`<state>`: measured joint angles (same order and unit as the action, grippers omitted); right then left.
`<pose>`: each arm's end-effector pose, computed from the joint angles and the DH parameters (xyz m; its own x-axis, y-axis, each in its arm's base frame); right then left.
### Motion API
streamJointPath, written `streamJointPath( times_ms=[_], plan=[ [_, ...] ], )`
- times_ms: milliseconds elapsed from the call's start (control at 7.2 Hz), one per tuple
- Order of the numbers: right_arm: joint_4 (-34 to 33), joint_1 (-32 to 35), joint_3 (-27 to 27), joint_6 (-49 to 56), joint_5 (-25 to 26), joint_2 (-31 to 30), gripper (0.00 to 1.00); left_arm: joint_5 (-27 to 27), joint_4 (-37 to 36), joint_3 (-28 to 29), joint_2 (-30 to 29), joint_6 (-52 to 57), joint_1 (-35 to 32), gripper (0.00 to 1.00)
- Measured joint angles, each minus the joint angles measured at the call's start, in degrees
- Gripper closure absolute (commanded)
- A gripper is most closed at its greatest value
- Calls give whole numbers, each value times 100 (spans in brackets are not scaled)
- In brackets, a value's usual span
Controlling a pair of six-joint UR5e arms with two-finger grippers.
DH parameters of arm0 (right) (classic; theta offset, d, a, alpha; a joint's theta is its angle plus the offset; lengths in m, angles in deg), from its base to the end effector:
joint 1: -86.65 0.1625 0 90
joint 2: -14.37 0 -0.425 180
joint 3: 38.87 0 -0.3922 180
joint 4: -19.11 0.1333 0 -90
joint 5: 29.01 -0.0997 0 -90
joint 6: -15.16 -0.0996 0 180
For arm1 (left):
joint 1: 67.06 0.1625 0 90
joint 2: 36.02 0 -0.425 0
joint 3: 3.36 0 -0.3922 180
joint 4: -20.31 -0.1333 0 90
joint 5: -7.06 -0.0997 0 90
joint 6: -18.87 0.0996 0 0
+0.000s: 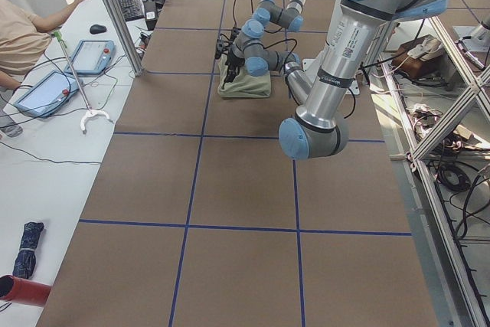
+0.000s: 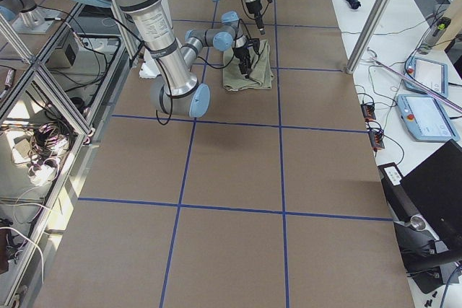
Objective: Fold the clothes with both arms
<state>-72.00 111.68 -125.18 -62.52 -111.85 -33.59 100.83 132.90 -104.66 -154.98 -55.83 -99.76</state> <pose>-0.6010 -0.4415 0.2531 0.8089 0.1441 0.5700 -0.3230 0.9190 0.2261 0.4693 -0.4519 0.2375 0.4996 -0.0079 -0.8662 0.3711 0.9055 0.2059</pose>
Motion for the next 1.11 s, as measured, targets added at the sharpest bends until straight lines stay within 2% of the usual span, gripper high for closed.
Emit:
streamJointPath(
  times_ms=[417,556,833,972,1111],
  plan=[
    [79,1035,621,1173,-39,81,0,1,2,-4,4,-6,1,0],
    [255,1187,676,1362,-227,104,0,1,6,-4,4,-8,5,0],
    [748,1189,564,903,-798,187,1,1,8,-2,7,-6,8,0],
    [901,1063,508,453,-890,245,10,1,8,-1,10,-7,9,0],
    [965,882,485,4,-821,288,26,1,8,2,10,-9,9,0]
  ],
)
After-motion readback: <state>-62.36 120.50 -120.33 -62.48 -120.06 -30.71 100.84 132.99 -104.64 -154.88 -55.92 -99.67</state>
